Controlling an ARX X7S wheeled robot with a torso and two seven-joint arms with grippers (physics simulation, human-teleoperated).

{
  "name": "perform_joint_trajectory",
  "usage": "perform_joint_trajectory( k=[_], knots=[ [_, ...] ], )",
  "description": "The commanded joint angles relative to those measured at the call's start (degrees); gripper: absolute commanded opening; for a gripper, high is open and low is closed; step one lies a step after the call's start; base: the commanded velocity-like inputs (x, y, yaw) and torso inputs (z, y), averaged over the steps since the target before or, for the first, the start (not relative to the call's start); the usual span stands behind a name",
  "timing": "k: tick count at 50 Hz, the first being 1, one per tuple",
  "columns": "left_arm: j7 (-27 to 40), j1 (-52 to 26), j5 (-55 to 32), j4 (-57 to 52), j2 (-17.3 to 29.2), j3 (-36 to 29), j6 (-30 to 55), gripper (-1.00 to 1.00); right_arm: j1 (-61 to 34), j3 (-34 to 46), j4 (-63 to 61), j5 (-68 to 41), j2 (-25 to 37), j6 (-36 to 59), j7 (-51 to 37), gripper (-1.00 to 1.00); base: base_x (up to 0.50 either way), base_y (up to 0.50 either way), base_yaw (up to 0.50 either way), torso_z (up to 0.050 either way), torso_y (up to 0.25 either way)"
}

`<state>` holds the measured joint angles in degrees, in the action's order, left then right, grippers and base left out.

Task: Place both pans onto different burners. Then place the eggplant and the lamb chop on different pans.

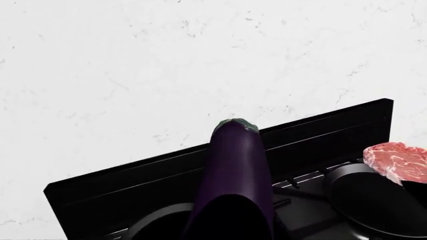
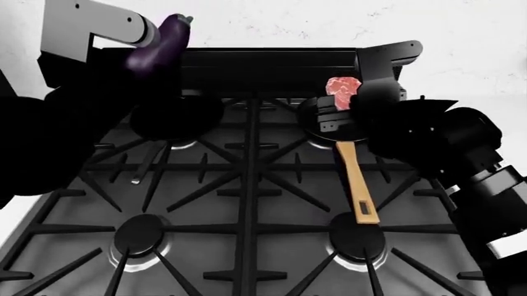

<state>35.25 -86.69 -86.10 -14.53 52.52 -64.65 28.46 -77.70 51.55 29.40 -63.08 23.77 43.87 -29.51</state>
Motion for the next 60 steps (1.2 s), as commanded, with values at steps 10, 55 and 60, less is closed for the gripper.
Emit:
perform_joint_trajectory(
  k=[10,55,60],
  knots=[
    [-0.25,1.07,0.39,0.77,0.11,0.32,-1.29,-1.0,-0.75,1.39,9.06,5.45,-5.03,-3.6,3.87,-1.0,0.0,0.0,0.0,0.0,0.0],
    [-3.17,-2.02,1.32,15.47,-8.83,-3.42,5.97,-1.0,2.69,-8.93,-21.37,-6.31,9.33,0.04,-10.82,1.0,0.0,0.0,0.0,0.0,0.0],
    [-8.15,-2.77,2.28,25.36,-13.32,-4.96,7.35,-1.0,4.07,-9.77,-23.35,-7.2,10.72,-0.35,-11.74,1.0,0.0,0.0,0.0,0.0,0.0]
  ],
)
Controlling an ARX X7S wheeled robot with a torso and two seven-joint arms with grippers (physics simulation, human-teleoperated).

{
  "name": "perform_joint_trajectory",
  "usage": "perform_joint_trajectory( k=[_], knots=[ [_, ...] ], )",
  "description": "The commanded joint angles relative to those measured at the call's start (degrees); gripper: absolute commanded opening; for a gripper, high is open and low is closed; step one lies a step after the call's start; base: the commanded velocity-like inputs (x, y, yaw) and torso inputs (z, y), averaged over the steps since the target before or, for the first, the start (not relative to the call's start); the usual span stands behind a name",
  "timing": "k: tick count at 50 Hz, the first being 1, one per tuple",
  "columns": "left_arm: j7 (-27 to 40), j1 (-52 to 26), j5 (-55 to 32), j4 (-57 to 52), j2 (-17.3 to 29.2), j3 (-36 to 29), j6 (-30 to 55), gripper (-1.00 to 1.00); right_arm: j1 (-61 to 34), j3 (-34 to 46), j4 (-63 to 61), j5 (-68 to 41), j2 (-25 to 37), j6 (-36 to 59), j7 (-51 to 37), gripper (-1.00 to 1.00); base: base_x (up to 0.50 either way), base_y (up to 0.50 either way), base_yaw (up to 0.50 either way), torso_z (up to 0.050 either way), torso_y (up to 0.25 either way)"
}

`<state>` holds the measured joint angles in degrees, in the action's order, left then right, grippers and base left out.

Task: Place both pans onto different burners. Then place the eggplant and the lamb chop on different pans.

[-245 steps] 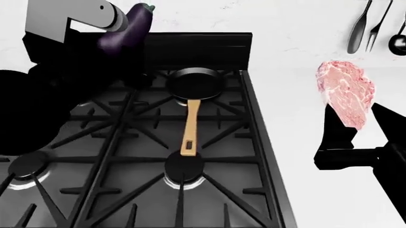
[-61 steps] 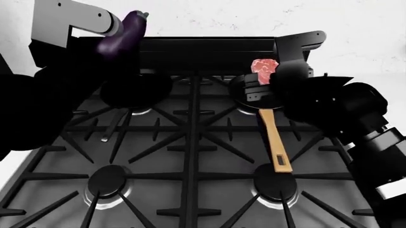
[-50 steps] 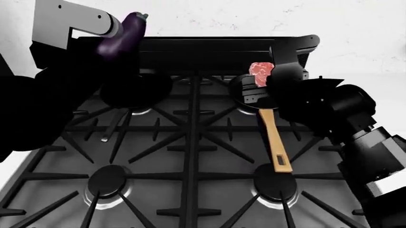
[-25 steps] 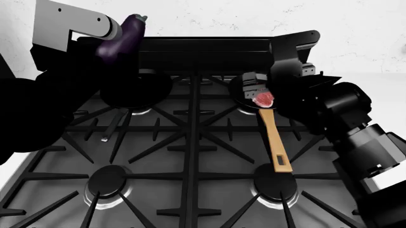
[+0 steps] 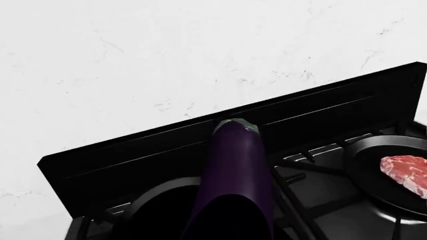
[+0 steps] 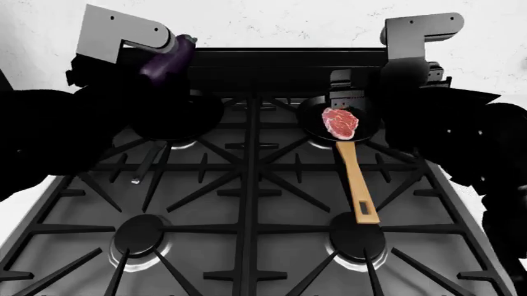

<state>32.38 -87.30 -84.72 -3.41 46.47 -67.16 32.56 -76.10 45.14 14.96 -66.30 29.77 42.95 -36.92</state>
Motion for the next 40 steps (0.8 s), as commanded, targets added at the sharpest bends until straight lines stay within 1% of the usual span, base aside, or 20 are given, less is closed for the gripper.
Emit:
perform_joint_trajectory(
  k=[1,6,15,23,31,40],
  knots=[
    [-6.54,-2.26,1.15,16.37,-8.19,-2.71,3.35,-1.0,2.67,-3.43,-9.1,-4.06,4.85,0.49,-4.37,1.0,0.0,0.0,0.0,0.0,0.0],
    [-10.51,-2.05,2.77,24.82,-11.54,-3.81,2.94,-1.0,3.18,-3.62,-8.97,-4.07,5.13,0.07,-4.24,1.0,0.0,0.0,0.0,0.0,0.0],
    [-14.13,-1.0,4.23,35.01,-14.87,-4.29,1.19,-1.0,3.36,-3.66,-8.69,-4.07,5.07,-0.1,-4.15,1.0,0.0,0.0,0.0,0.0,0.001],
    [-19.51,-0.06,5.23,44.1,-18.25,-4.04,-1.76,-1.0,2.94,-3.6,-7.97,-3.93,5.1,0.26,-4.46,1.0,0.0,0.0,0.0,0.0,0.0],
    [-26.99,-0.21,7.34,56.54,-23.73,-5.21,-3.72,-1.0,3.06,-3.42,-6.24,-3.34,4.58,-0.21,-4.23,1.0,0.0,0.0,0.0,0.0,0.0],
    [-33.42,-0.39,9.38,69.37,-29.44,-6.47,-5.5,-1.0,3.08,-2.93,-4.13,-2.39,3.81,-0.89,-3.08,1.0,0.0,0.0,0.0,0.0,0.0]
  ],
)
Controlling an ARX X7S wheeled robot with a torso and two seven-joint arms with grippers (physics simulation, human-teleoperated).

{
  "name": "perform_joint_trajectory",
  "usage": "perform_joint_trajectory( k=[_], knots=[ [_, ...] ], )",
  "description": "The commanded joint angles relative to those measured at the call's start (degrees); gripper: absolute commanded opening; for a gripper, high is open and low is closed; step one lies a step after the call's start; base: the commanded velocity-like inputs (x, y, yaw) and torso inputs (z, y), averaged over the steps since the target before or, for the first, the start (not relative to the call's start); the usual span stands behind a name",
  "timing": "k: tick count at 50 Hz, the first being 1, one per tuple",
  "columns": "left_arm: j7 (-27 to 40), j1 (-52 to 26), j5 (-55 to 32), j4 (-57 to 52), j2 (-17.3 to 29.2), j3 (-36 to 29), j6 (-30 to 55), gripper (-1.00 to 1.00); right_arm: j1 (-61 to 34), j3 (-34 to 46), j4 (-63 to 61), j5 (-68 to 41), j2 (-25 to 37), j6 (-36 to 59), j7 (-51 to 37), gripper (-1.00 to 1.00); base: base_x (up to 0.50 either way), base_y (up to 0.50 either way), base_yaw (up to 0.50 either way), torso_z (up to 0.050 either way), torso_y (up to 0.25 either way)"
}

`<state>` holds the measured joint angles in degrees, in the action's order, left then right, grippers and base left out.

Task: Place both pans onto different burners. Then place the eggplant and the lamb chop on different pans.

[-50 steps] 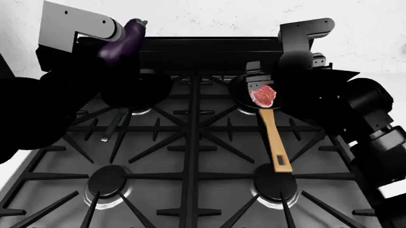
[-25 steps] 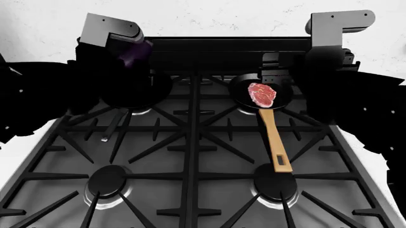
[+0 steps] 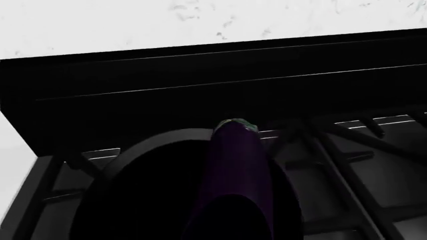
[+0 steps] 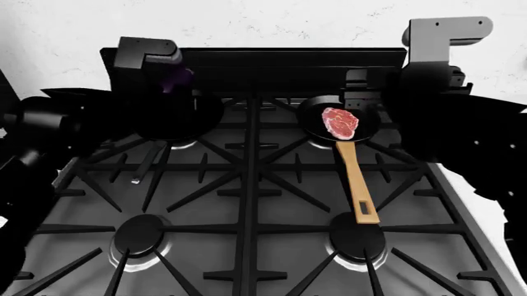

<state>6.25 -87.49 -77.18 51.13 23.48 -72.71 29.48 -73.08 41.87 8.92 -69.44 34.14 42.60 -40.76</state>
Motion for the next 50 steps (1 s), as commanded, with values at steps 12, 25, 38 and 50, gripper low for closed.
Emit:
perform_joint_trajectory(
  k=[12,25,38,50],
  knots=[
    [-10.26,-0.29,3.44,23.71,-10.3,-0.23,-4.67,-1.0,0.11,0.58,2.76,1.17,-0.94,-0.83,1.23,1.0,0.0,0.0,0.0,0.0,0.001],
    [-8.2,0.51,6.23,23.8,-9.93,4.25,-4.69,-1.0,0.35,0.67,3.24,1.34,-1.15,-1.13,1.52,1.0,0.0,0.0,0.0,0.0,0.0],
    [-8.15,1.57,14.26,23.83,-10.34,12.31,-2.57,-1.0,0.73,0.69,3.83,1.59,-1.14,-1.56,1.88,1.0,0.0,0.0,0.0,0.0,0.0],
    [-10.2,1.27,25.87,23.82,-11.23,23.5,-1.8,1.0,1.26,0.49,3.11,1.25,-0.78,-1.69,1.87,1.0,0.0,0.0,0.0,0.001,0.0]
  ],
)
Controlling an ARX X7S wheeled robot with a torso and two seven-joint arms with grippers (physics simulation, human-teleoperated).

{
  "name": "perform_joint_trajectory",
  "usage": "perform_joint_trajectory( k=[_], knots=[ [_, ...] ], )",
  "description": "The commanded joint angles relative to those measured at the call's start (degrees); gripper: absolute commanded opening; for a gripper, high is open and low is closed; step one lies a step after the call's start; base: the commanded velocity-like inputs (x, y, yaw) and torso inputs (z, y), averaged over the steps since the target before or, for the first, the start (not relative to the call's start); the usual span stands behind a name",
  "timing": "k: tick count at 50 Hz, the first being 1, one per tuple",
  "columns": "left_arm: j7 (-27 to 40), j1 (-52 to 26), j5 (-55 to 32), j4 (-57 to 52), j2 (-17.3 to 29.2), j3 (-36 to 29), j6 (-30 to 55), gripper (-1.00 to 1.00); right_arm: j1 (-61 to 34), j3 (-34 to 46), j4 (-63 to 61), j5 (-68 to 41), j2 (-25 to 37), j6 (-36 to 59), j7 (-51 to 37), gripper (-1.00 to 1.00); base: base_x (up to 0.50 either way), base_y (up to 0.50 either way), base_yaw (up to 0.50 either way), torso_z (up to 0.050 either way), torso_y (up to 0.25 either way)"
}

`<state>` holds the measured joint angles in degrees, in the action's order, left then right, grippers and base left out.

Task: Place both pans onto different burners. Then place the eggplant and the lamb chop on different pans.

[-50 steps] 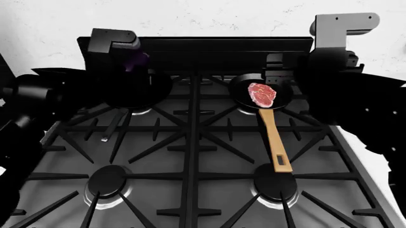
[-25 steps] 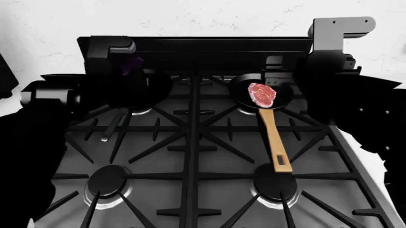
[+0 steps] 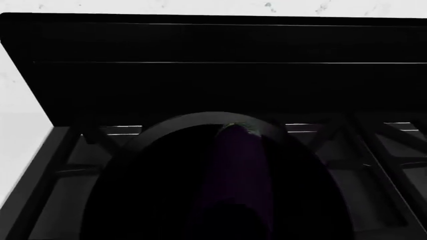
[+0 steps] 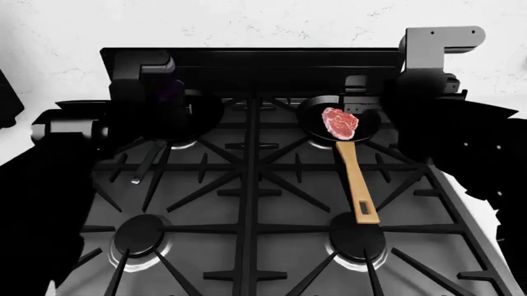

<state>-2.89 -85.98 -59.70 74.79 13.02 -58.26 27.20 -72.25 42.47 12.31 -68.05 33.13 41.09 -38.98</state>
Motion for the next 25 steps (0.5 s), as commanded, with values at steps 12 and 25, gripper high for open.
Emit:
perform_joint_trajectory(
  k=[12,25],
  knots=[
    [-4.25,-0.85,18.07,0.1,-1.45,17.74,0.04,1.0,0.66,-0.21,-0.29,-0.13,0.33,-0.48,0.35,1.0,0.0,0.0,0.0,0.0,0.0],
    [4.62,5.57,13.64,-26.21,7.13,21.86,10.57,1.0,1.39,-1.06,-2.25,-1.34,1.34,-0.38,-0.47,1.0,0.0,0.0,0.0,0.0,0.0]
  ],
)
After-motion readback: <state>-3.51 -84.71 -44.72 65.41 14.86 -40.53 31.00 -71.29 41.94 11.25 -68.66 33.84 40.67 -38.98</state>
